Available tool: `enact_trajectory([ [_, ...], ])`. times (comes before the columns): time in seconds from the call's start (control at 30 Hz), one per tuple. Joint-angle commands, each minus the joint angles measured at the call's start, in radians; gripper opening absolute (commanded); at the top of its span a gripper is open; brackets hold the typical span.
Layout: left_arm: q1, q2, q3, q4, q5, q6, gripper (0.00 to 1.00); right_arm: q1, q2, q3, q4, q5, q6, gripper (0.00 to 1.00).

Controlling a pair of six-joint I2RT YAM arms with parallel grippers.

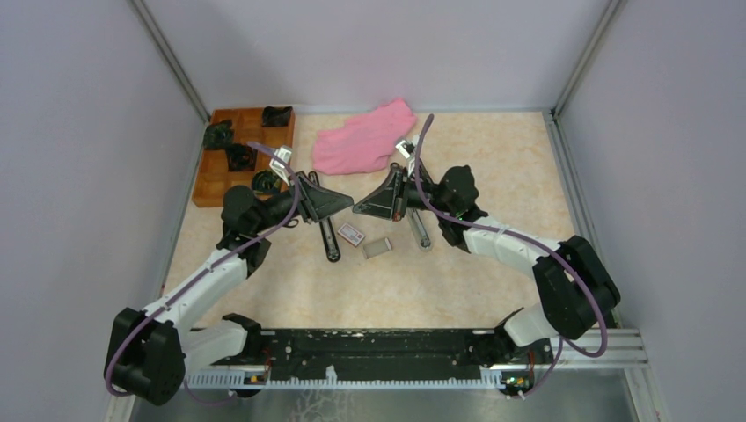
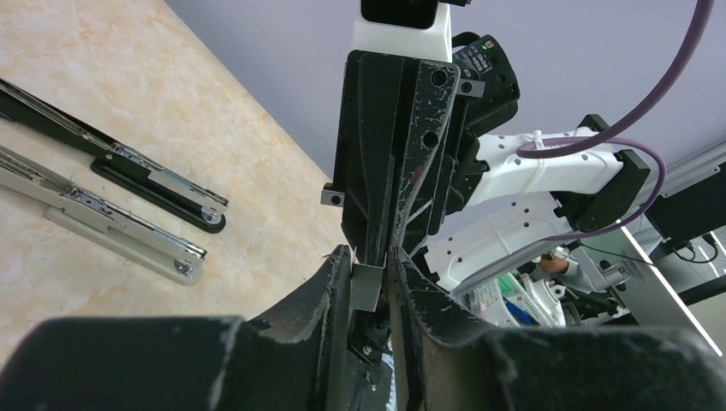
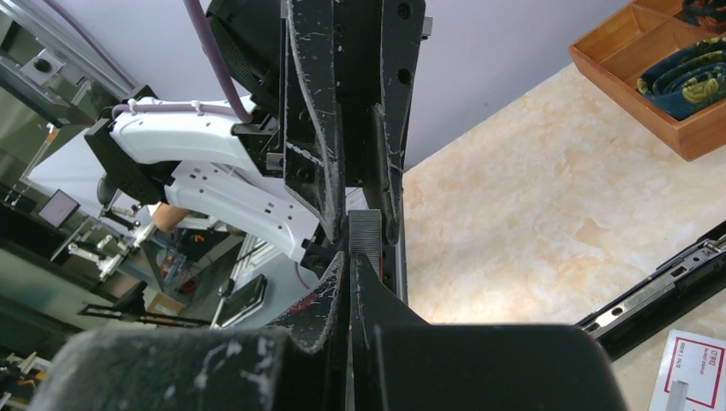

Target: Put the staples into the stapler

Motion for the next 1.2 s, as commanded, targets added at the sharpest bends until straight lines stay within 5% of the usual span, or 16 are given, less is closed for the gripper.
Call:
enact_trajectory([
  [0.0, -0.008, -0.004, -0.002, 0.018, -0.006, 0.010, 0.27, -0.011, 0.003, 0.003, 0.071, -0.003, 0.000, 0.00],
  [0.17, -0.009, -0.018, 0.001, -0.060, -0.042, 0.046, 0.24, -0.011, -0.004, -0.004, 0.050, 0.005, -0.015, 0.00],
  [0.43, -0.008, -0.077, 0.019, -0.280, -0.155, 0.161, 0.22, -0.011, -0.033, -0.010, -0.093, 0.055, -0.122, 0.30],
  [0.6, -0.008, -0.117, 0.070, -0.583, -0.358, 0.287, 0.22, -0.005, -0.051, -0.006, -0.298, 0.153, -0.275, 0.40],
  [0.87, -0.009, -0.141, 0.133, -0.861, -0.618, 0.377, 0.23, 0.107, 0.014, 0.040, -0.578, 0.416, -0.514, 0.41],
  [1.17, -0.006, -0.130, 0.168, -1.010, -0.756, 0.413, 0.24, 0.267, 0.173, 0.107, -0.664, 0.667, -0.611, 0.31],
])
